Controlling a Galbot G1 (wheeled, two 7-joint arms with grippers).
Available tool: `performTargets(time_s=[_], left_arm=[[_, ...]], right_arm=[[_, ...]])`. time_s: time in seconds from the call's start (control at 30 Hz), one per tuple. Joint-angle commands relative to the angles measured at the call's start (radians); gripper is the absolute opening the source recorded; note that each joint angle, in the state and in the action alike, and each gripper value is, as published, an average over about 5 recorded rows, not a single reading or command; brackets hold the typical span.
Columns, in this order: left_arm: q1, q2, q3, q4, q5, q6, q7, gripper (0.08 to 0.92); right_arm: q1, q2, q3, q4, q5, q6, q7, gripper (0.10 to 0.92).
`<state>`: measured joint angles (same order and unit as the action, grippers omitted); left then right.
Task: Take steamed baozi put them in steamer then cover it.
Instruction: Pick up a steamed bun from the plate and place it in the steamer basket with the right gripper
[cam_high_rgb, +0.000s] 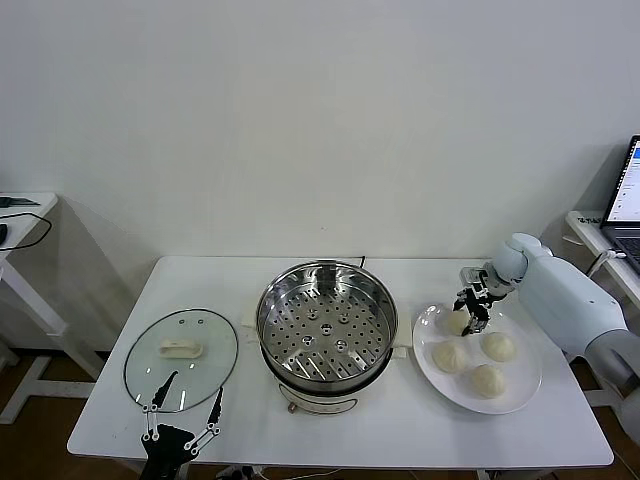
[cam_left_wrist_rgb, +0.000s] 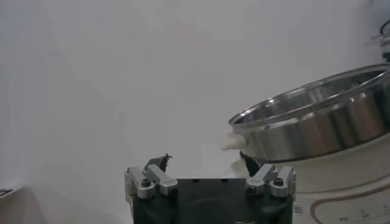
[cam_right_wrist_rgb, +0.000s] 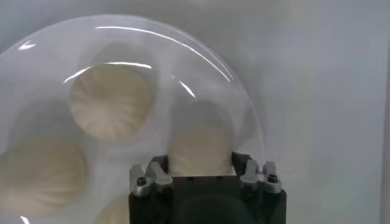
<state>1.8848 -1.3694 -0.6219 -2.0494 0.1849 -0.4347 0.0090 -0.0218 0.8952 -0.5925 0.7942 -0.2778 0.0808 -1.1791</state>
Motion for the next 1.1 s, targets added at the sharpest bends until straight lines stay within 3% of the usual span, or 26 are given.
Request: performTargets(time_s=[0.03, 0.2, 0.5, 0.8, 1.1], left_arm=[[-0.002, 0.000, 0.001, -0.003, 0.000, 0.000, -0.002, 0.823], [-0.007, 0.003, 0.004, -0.007, 0.000, 0.002, -0.003, 0.823], [-0.006, -0.001, 0.007, -0.014, 0.000, -0.004, -0.005, 0.823], [-0.005, -0.009, 0.013, -0.018, 0.000, -0.011, -0.007, 0.823], [-0.007, -0.014, 0.011, -0.019, 0.000, -0.020, -0.010, 0.823]], right_arm=[[0.025, -0.039, -0.016, 0.115, 0.026, 0.012, 0.007, 0.645], [0.217, -0.079, -0.112, 0.320, 0.140, 0.176, -0.022, 0.668], [0.548, 0.089, -0.322, 0.433, 0.197, 0.506, -0.079, 0.678], [0.608, 0.242, -0.405, 0.492, 0.173, 0.621, -0.136, 0.678], [0.505, 0.314, -0.451, 0.485, 0.079, 0.634, -0.119, 0.679]])
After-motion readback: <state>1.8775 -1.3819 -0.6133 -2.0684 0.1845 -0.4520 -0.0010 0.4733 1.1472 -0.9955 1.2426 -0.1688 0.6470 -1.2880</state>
